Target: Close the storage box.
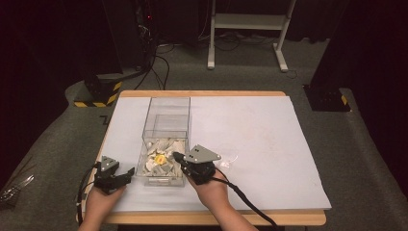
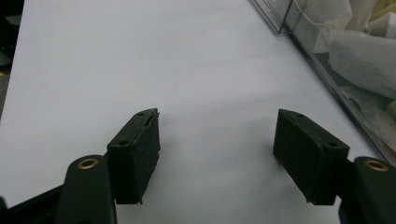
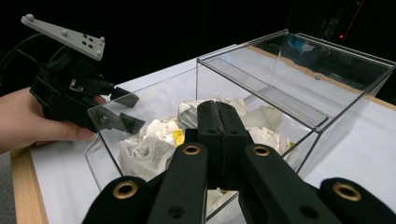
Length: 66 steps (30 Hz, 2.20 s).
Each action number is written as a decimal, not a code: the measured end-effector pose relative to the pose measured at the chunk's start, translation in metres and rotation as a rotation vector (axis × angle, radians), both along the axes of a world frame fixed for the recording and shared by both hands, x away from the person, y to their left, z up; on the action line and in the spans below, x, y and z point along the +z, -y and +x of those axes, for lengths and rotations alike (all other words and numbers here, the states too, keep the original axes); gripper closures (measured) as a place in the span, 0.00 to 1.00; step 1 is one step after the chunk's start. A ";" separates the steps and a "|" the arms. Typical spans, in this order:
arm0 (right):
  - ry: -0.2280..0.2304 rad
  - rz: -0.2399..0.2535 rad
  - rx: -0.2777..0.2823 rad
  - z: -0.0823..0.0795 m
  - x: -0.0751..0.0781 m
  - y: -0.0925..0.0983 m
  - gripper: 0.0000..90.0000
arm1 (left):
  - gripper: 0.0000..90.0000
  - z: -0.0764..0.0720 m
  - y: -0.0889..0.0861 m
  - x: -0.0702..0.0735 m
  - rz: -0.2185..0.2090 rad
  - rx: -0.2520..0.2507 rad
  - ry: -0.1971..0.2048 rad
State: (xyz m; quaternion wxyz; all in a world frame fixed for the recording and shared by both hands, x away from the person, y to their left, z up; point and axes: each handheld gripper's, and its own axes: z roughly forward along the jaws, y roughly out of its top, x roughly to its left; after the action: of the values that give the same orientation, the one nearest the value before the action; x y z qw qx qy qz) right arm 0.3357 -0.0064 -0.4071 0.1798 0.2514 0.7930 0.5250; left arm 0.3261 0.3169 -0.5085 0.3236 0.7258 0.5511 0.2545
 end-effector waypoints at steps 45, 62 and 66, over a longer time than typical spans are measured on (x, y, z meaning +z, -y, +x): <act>0.042 0.060 -0.094 0.005 0.019 0.048 1.00 | 0.35 0.000 0.000 0.000 -0.005 0.002 0.000; 0.042 0.072 -0.167 0.007 0.013 0.082 1.00 | 0.35 0.000 0.000 0.000 -0.005 0.002 0.000; 0.037 0.077 -0.182 0.007 0.011 0.088 1.00 | 0.35 0.000 0.000 0.000 -0.005 0.002 -0.001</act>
State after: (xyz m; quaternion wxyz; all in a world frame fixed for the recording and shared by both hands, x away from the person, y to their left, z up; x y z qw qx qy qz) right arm 0.3426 -0.0943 -0.3965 0.2315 0.3194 0.7426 0.5413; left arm 0.3261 0.3167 -0.5087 0.3248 0.7245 0.5526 0.2534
